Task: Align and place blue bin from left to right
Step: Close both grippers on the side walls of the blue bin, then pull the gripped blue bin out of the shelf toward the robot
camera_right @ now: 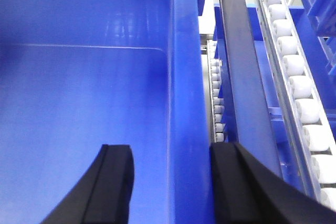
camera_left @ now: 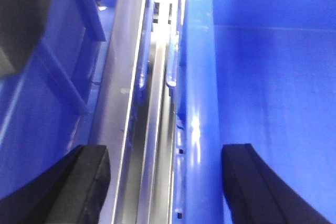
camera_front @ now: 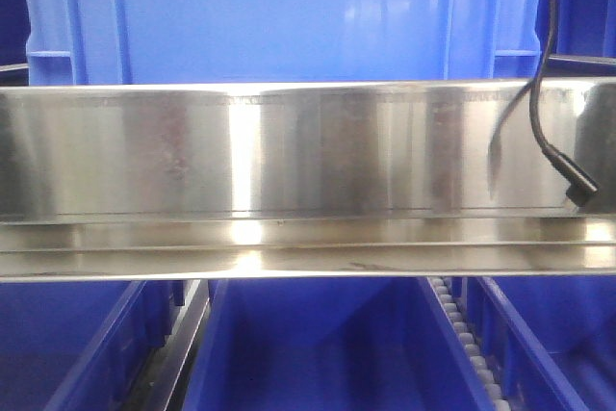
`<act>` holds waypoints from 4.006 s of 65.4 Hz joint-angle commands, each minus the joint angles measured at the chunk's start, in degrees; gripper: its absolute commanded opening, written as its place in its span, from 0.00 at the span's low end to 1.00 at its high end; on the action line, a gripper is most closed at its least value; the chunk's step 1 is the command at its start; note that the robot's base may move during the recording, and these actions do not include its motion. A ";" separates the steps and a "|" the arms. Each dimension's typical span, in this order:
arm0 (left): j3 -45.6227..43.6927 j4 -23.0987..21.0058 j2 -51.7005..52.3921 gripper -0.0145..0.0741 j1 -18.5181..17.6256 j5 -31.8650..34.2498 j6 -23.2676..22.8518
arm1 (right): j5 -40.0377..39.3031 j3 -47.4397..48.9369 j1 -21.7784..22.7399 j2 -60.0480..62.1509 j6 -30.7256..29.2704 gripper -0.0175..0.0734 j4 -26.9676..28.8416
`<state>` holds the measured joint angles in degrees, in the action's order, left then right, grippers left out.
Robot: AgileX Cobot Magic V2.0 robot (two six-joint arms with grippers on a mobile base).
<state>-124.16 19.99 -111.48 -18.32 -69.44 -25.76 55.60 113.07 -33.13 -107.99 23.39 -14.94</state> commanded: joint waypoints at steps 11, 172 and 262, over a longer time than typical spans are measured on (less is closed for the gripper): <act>0.00 -0.48 -0.73 0.57 -0.25 0.30 -0.37 | -1.73 0.54 -0.04 0.17 -0.45 0.44 -0.45; -7.21 5.42 11.00 0.04 -13.46 -0.52 -6.19 | 2.77 -1.46 -8.07 16.32 10.74 0.01 -12.15; 24.51 19.55 32.30 0.04 -27.56 -0.52 -21.76 | 2.25 -23.58 -23.60 35.35 25.79 0.01 -24.83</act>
<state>-99.15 39.99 -79.59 -44.68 -75.34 -47.17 66.40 88.87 -55.61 -73.57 48.72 -38.81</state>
